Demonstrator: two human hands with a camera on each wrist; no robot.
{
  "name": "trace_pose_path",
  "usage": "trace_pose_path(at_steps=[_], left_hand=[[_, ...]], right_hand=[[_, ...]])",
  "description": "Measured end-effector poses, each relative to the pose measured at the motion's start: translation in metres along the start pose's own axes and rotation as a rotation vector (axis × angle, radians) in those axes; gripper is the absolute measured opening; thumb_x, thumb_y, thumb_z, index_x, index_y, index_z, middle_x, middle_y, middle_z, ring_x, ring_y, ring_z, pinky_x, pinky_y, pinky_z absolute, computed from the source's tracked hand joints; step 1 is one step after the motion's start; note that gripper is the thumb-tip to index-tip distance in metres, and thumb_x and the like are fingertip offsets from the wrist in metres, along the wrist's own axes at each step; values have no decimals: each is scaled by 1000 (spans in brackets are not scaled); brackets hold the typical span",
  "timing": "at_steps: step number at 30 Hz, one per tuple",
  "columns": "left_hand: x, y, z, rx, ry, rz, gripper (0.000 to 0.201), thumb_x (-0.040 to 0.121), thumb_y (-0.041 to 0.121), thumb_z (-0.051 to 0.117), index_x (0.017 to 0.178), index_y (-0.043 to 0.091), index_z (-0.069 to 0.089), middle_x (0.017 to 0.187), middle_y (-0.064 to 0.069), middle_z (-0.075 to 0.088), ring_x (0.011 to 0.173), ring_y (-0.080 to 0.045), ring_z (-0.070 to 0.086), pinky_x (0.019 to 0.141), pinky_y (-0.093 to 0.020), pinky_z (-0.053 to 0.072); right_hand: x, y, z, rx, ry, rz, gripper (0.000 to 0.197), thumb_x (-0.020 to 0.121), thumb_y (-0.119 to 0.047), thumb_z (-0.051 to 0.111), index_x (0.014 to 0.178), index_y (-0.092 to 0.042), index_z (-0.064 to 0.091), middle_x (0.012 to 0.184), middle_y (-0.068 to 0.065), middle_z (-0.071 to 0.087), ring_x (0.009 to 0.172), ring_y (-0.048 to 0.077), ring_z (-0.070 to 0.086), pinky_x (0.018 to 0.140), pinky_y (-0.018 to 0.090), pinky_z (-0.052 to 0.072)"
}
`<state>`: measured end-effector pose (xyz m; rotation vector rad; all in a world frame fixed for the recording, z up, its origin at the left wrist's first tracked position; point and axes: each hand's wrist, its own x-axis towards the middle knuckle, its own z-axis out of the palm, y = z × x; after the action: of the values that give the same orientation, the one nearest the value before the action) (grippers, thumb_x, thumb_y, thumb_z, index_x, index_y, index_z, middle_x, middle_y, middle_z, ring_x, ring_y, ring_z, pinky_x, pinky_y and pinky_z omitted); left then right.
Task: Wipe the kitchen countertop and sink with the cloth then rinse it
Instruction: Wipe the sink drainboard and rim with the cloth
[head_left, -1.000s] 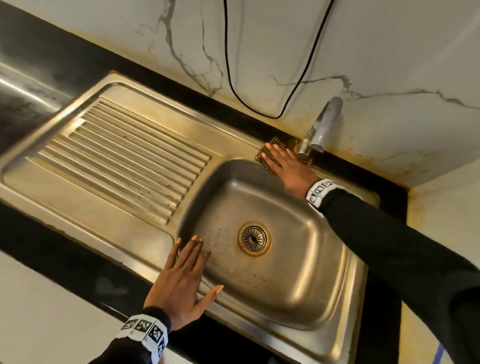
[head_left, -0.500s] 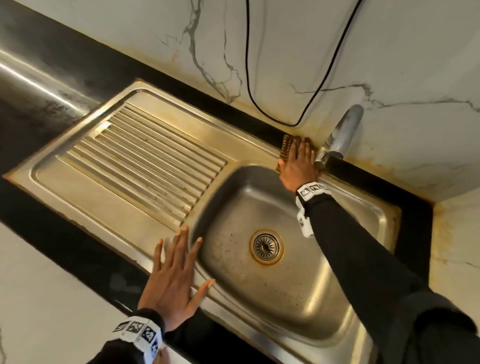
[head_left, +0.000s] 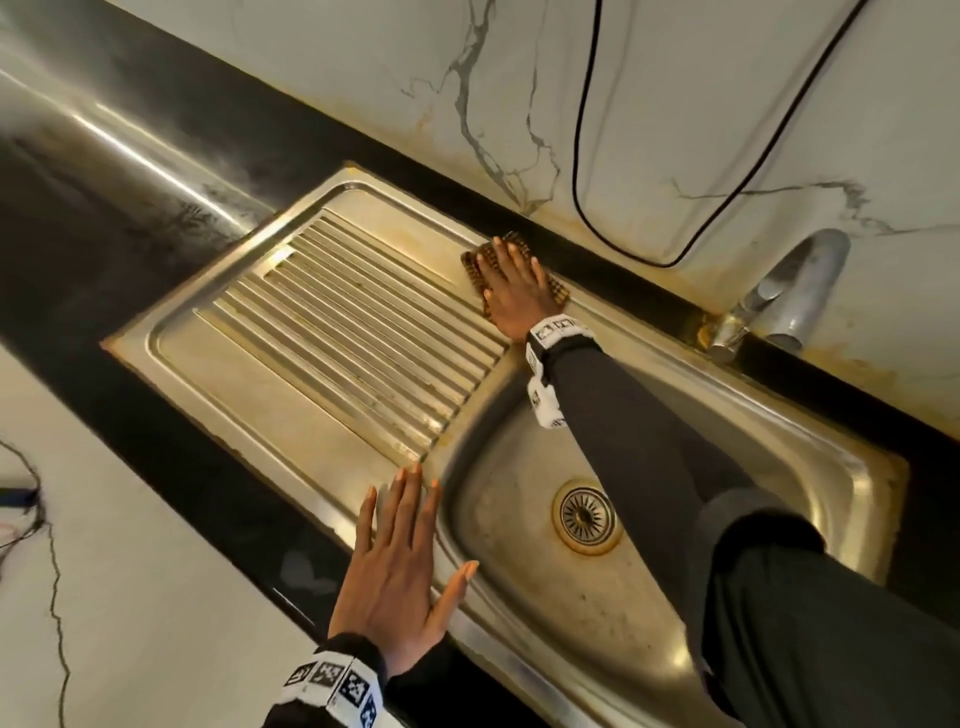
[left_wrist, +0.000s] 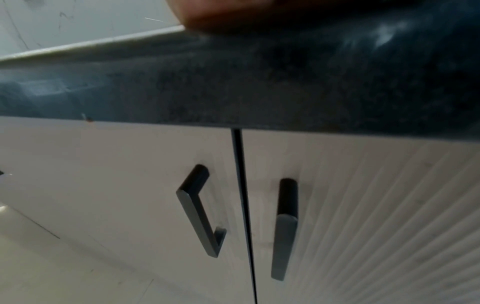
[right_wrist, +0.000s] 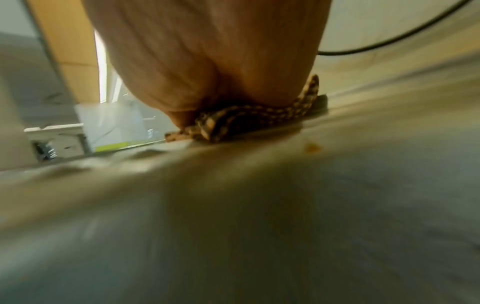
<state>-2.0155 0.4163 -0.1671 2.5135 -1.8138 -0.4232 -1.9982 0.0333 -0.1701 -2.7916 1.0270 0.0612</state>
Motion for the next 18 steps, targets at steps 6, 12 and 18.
trace_pose_path(at_steps=[6, 12, 18], left_hand=[[-3, -8, 2, -14, -16, 23, 91, 98, 74, 24, 163, 11, 14, 171, -13, 2, 159, -26, 2, 127, -54, 10], [1, -12, 1, -28, 35, 49, 91, 99, 73, 23, 164, 11, 11, 171, -13, 2, 159, -26, 0, 127, -55, 9], [11, -9, 2, 8, 37, 52, 96, 96, 75, 20, 163, 7, 14, 170, -18, 5, 158, -32, 5, 127, -57, 8]], right_hand=[[-78, 46, 16, -64, -3, -147, 63, 105, -28, 32, 163, -24, 9, 171, 2, 5, 157, 21, 11, 127, 45, 14], [-160, 127, -4, -333, -34, -174, 91, 85, -2, 39, 163, -25, -1, 171, 2, -6, 157, 21, -7, 128, 45, 6], [-283, 194, -26, -328, -259, 71, 93, 89, -15, 58, 162, -31, 3, 171, 0, 1, 157, 26, 6, 124, 51, 15]])
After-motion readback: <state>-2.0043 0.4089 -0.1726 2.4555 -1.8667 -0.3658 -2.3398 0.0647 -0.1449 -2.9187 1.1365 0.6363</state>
